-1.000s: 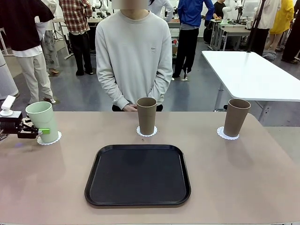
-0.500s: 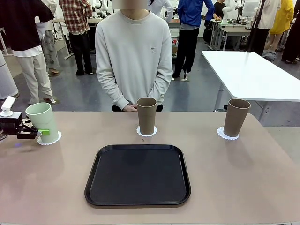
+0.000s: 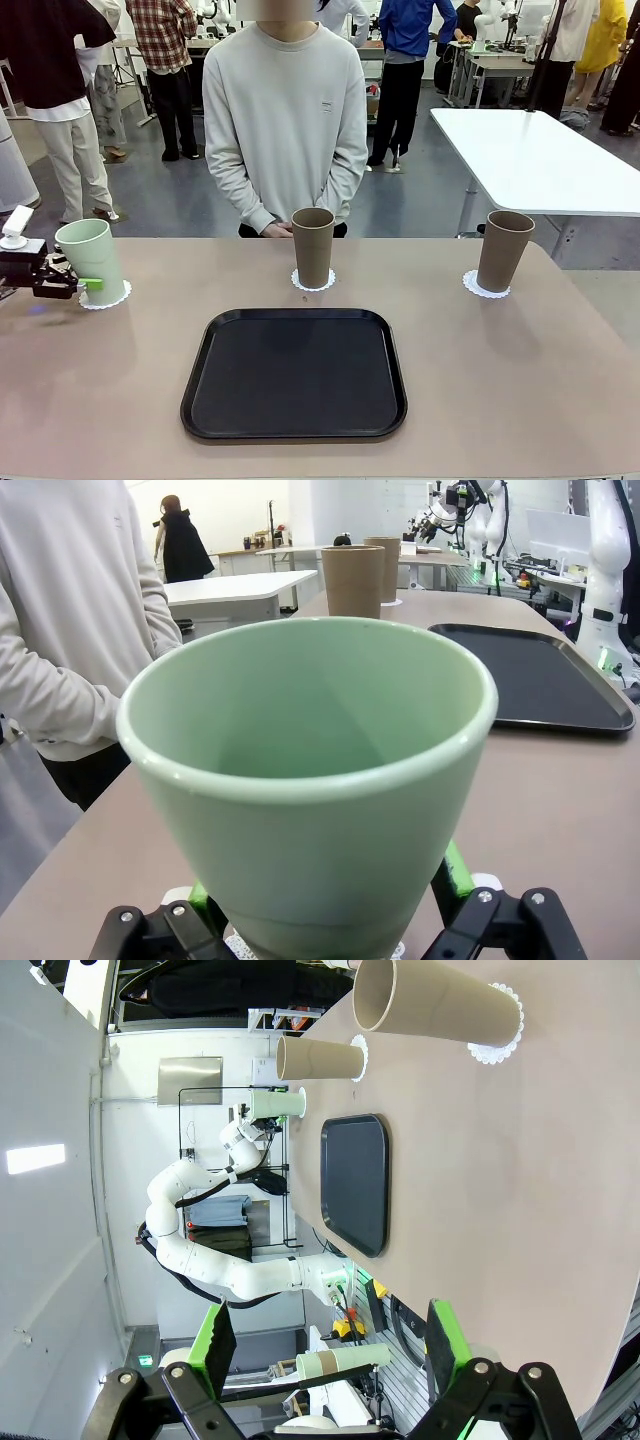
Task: Place coasters on the table and set cups on them.
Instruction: Take one Reusable plastic cup from the Flat Tray and place it on a coaster set by the human.
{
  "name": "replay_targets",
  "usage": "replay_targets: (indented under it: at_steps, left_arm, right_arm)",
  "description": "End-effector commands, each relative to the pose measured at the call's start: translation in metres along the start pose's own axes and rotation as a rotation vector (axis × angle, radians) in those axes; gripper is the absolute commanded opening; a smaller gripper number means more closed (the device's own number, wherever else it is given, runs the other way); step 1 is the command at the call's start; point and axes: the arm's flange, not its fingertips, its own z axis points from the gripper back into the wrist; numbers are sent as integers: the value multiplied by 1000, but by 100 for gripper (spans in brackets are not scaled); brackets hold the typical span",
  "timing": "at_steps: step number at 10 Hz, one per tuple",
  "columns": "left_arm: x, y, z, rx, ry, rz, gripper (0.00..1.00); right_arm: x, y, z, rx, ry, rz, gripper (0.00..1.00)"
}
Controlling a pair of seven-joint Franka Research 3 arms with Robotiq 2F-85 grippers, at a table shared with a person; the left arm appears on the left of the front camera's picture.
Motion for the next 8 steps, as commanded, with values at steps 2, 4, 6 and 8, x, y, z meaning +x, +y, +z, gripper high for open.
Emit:
replay_targets:
  at_steps: [2, 4, 6, 8]
  left_arm:
    - [-3, 4, 7, -42, 37, 17, 100]
    - [-4, 5, 9, -39, 41, 15, 100]
    - [-6, 6, 12, -25, 52, 5, 100]
    - [-8, 11, 21, 15, 53, 5, 100]
  right_arm:
    - [0, 1, -1, 0, 0, -1, 100]
    - [0, 1, -1, 0, 0, -1, 100]
    - [0, 1, -1, 0, 0, -1, 100]
    - [0, 1, -1, 0, 0, -1, 100]
